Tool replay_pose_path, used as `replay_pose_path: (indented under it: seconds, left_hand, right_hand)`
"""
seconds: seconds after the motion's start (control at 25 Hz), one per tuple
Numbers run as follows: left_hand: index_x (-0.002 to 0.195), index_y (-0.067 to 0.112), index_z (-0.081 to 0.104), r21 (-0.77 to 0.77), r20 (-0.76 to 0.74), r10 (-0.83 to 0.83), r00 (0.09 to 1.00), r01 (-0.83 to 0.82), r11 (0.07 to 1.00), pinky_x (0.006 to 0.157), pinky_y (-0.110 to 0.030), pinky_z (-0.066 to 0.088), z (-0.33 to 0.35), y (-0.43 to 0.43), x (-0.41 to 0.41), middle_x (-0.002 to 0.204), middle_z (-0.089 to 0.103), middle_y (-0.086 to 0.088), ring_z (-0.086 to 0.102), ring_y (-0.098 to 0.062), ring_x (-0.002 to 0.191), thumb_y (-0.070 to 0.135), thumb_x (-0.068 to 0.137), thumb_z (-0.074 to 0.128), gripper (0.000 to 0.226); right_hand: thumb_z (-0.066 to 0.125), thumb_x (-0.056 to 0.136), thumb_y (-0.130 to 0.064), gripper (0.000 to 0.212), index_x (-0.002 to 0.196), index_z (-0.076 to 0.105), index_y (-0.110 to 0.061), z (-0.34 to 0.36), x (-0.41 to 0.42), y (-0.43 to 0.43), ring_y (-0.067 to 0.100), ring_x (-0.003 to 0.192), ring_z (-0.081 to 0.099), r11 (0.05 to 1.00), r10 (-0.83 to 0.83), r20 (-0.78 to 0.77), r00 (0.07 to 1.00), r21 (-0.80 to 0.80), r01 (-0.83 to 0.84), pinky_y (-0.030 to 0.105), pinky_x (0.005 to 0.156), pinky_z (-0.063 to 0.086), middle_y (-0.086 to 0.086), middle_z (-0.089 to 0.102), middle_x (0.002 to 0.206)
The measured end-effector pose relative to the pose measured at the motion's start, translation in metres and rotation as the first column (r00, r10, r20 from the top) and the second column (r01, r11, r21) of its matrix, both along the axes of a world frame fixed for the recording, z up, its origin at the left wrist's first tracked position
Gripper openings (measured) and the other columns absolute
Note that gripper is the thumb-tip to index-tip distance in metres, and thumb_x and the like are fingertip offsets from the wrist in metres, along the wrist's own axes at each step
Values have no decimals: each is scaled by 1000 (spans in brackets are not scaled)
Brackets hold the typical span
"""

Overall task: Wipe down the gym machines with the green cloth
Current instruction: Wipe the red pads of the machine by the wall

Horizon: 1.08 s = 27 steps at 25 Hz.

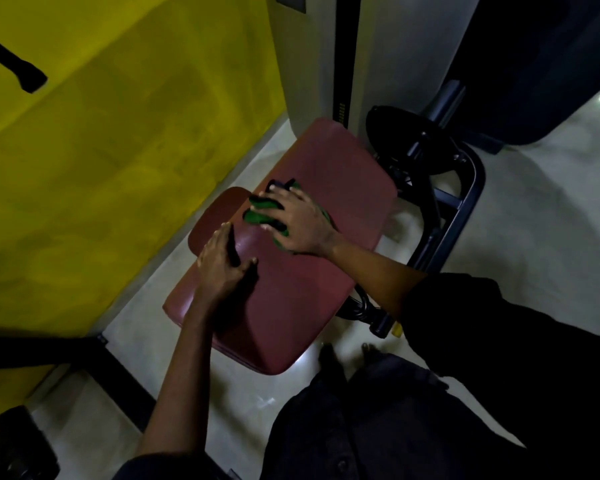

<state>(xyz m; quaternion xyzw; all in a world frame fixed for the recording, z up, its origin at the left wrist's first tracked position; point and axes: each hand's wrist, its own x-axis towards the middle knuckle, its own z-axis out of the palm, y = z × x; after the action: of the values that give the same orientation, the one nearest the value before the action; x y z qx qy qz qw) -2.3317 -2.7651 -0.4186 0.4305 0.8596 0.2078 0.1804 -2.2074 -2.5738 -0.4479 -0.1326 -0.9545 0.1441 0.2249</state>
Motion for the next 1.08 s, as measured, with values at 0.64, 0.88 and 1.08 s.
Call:
replay_pose_path:
  seconds: [0.64, 0.88, 1.08]
  left_hand:
    - [155, 13, 22, -127, -199, 95, 975, -122, 984, 115, -56, 24, 7, 32, 27, 160, 25, -14, 26, -34, 146, 71, 84, 57, 99]
    - [152, 10, 25, -168, -219, 74, 973, -113, 979, 112, -56, 32, 3, 55, 21, 155, 33, -15, 33, -35, 141, 83, 77, 49, 107]
    - [156, 4, 18, -148, -231, -33, 972, -2, 989, 119, -50, 25, 4, 69, 34, 161, 21, -19, 21, -33, 149, 71, 86, 50, 102]
  right_hand:
    - [42, 99, -57, 55, 151, 39, -39, -29, 36, 29, 24, 151, 20, 760, -578, 98, 810, -296, 578, 61, 117, 18, 5, 40, 156]
    - [48, 97, -55, 58, 151, 40, -36, -72, 103, 6, 20, 151, 23, 970, -227, 23, 974, -82, 228, 55, 116, 25, -3, 38, 158]
    - [50, 98, -51, 52, 149, 43, -39, -77, 104, 64, 21, 148, 31, 847, -477, 37, 878, -246, 471, 56, 114, 29, 0, 45, 153]
